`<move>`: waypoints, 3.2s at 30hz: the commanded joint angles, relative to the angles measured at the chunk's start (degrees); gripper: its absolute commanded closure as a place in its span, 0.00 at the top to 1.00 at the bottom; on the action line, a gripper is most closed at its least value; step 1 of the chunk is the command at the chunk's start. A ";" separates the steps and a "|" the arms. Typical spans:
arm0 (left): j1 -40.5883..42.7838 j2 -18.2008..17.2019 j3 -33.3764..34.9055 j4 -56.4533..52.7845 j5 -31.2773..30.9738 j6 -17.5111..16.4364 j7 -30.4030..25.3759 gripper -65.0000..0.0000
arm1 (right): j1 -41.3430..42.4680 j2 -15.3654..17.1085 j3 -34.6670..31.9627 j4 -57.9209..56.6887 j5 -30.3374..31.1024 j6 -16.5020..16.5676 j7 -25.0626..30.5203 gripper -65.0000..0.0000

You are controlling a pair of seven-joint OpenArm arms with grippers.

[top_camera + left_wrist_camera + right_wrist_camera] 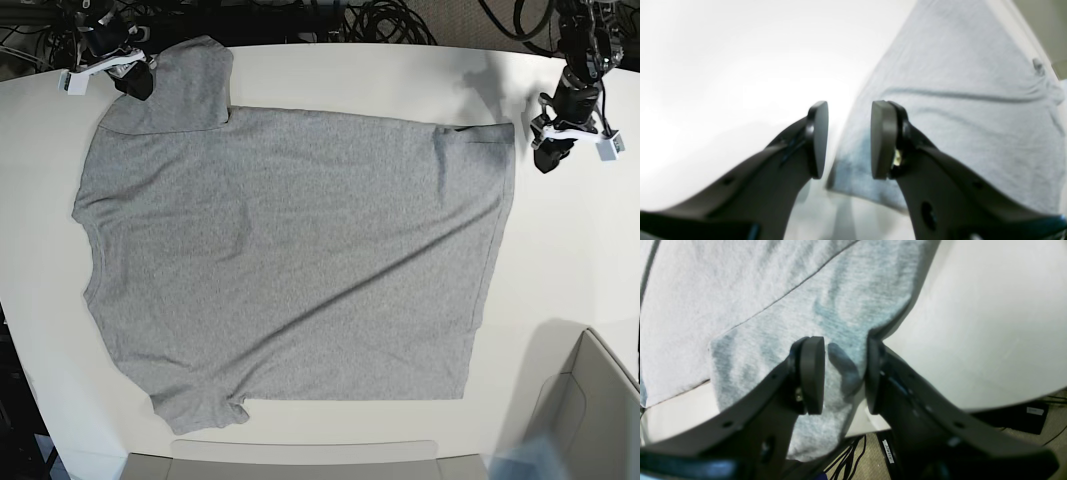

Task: Fold the T-shirt properly
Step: 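Close both grippers on the shoulder corners of the grey shirt, then lift the shoulder edge and fold it over toward the hem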

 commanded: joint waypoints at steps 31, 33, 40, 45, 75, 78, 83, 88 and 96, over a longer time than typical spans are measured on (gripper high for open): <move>-4.11 -0.45 11.90 -9.90 -0.25 -4.17 0.60 0.18 | 1.00 0.52 -7.79 0.52 -0.98 -0.28 -0.64 0.21; -4.20 -0.45 11.81 -10.08 -0.25 -4.08 0.60 0.07 | 1.00 0.52 -7.52 0.61 -0.98 -0.28 -0.64 0.08; -1.04 -0.54 10.14 -5.15 -0.25 -4.00 0.51 0.00 | -0.23 1.93 -5.68 3.78 -0.98 -0.28 -0.47 0.00; 2.57 -0.36 4.87 -2.69 -0.25 -4.00 0.51 0.00 | -2.25 1.67 -1.28 8.61 -0.98 -0.28 -0.56 0.00; -3.94 -0.45 -2.52 4.60 -0.16 4.44 14.40 0.00 | 10.67 3.34 6.01 13.98 -12.23 0.07 -11.63 0.00; -5.78 -0.45 -2.52 4.60 -0.16 5.67 15.28 0.00 | 13.40 3.16 5.58 13.98 -13.73 0.16 -13.30 0.00; -10.09 -0.45 -1.46 2.50 -0.16 5.85 15.37 0.00 | 16.12 4.83 3.38 12.39 -14.78 0.16 -13.39 0.00; -15.01 -0.45 1.61 -2.52 6.52 5.85 15.37 0.00 | 20.26 6.24 -2.51 7.91 -20.76 0.16 -12.95 0.00; -19.76 -0.36 2.49 -2.52 12.41 5.85 15.37 0.00 | 26.50 5.97 -6.20 7.73 -28.23 0.16 -12.95 0.00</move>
